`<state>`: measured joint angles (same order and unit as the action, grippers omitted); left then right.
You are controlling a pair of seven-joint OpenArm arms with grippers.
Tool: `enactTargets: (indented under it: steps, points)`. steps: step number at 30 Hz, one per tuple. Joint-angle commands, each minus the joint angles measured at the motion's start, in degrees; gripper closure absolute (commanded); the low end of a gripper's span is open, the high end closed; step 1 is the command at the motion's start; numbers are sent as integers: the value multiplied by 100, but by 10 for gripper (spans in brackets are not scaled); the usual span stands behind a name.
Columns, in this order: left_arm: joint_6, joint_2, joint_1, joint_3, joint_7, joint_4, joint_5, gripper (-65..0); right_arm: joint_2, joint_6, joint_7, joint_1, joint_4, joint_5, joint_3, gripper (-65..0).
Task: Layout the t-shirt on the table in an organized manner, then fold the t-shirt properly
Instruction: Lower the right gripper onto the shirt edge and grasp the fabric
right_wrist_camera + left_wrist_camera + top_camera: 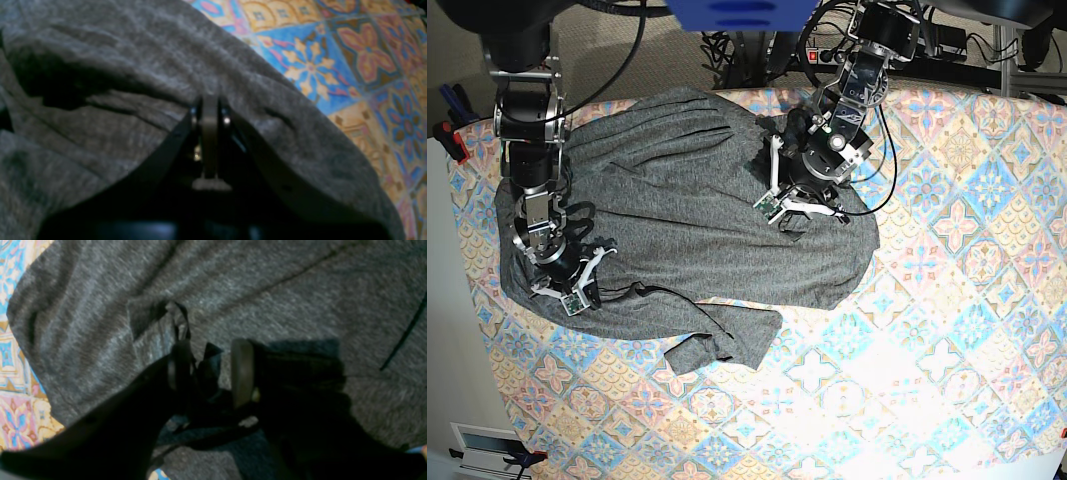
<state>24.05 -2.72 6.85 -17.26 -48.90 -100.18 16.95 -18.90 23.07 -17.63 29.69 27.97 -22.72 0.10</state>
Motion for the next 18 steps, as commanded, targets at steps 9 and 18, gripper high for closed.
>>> enactTargets:
  steps: [9, 18]
  points:
    - [-10, 30, -92, 7, 95, 132, -29, -206, -93, -61, 756, -1268, 2834, 35, 1093, 0]
    - [-10, 39, -189, -19, 104, 264, -73, -208, -93, -61, 1284, -1444, 3942, 35, 1085, -64]
